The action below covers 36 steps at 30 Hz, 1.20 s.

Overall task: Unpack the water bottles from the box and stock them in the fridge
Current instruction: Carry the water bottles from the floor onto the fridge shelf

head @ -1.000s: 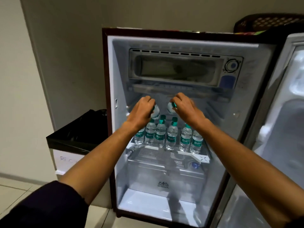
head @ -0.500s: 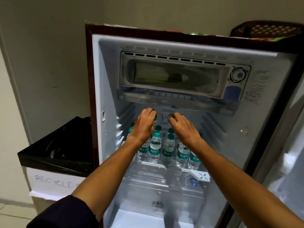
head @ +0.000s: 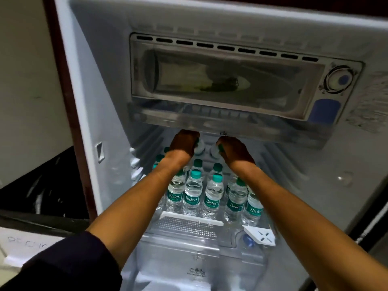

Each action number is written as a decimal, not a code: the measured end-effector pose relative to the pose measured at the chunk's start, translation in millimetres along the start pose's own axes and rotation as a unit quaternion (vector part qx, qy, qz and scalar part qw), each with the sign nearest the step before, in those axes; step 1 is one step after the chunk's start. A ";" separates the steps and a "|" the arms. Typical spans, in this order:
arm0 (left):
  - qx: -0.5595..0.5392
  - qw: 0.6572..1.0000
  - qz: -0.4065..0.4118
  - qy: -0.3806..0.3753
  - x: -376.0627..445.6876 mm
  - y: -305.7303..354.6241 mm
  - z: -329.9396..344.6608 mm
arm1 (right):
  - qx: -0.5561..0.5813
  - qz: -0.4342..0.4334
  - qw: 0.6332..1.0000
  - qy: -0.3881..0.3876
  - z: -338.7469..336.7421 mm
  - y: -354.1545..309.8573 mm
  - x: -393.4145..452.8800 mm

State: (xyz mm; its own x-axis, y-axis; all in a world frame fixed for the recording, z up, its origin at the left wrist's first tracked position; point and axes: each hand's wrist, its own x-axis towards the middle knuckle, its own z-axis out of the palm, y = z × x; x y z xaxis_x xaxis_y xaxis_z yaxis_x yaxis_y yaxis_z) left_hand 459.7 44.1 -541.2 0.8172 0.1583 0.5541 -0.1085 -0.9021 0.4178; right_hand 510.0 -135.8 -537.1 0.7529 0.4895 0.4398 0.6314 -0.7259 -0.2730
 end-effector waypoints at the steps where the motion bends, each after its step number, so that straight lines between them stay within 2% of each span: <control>1: 0.000 1.000 0.009 -0.004 7.9 -1.3 3.5 | 0.010 0.010 1.000 0.003 1.5 3.3 4.5; 6: -0.010 0.999 0.033 -0.029 30.7 -12.6 21.3 | 0.025 -0.022 0.999 -0.005 10.1 26.2 21.2; 9: -0.011 0.996 0.050 -0.073 38.4 -12.9 29.8 | 0.001 -0.060 0.998 -0.012 14.2 38.1 30.7; 16: 0.041 0.984 0.060 -0.161 50.8 -18.4 43.7 | -0.021 -0.072 0.993 -0.096 23.3 44.4 43.6; 25: 0.071 0.973 0.060 -0.214 52.2 -20.8 48.2 | -0.024 -0.063 0.987 -0.146 33.7 47.0 42.6; 36: 0.035 0.970 0.037 -0.237 52.8 -17.9 57.3 | -0.036 -0.060 0.987 -0.144 40.0 49.6 38.4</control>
State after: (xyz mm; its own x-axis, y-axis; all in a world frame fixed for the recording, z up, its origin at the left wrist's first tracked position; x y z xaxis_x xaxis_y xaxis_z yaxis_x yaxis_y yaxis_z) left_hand 537.2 45.6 -560.7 0.9787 -0.0958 0.1817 -0.1525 -0.9314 0.3304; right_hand 577.7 -133.6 -568.0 0.7016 0.6836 0.2012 0.7123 -0.6815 -0.1681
